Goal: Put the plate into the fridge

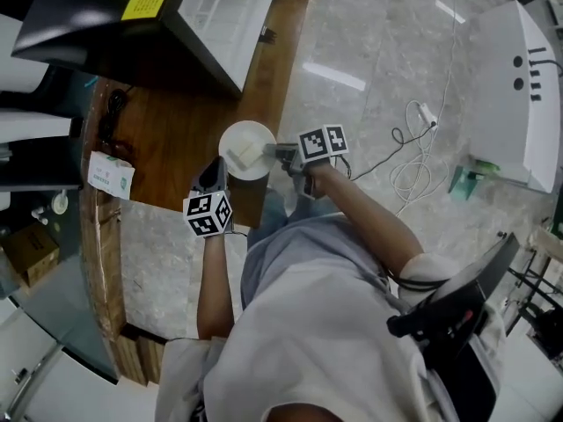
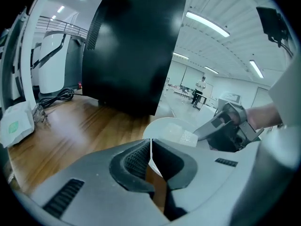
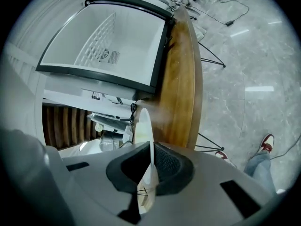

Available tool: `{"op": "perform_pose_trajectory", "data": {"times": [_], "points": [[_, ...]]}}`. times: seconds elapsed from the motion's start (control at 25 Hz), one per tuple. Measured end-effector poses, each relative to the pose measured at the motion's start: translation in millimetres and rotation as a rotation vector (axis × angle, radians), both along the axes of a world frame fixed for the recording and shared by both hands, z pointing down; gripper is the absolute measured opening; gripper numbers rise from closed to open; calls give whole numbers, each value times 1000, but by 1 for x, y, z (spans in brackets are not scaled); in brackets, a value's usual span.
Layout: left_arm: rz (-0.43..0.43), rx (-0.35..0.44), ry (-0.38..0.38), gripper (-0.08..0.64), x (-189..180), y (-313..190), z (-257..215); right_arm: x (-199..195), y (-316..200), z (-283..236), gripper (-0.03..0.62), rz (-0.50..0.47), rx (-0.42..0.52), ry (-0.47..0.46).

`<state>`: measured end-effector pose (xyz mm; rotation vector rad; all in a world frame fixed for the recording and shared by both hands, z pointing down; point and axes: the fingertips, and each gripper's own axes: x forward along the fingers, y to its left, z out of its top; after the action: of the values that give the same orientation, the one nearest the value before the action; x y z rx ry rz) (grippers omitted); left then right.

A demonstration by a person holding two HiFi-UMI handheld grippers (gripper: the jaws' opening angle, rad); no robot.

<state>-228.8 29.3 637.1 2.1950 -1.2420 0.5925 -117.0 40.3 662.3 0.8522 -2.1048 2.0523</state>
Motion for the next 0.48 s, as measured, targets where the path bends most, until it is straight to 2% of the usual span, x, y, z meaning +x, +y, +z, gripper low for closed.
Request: {"op": "perform_pose_trajectory", "data": {"times": [0.32,0.48], "points": [[2,21,11,29,120,13,-8,109,0,-15,28,2,39,-33],[0,48,23,29,166,7,-14,149,-3,-20,28,-8,60,-41]]}}
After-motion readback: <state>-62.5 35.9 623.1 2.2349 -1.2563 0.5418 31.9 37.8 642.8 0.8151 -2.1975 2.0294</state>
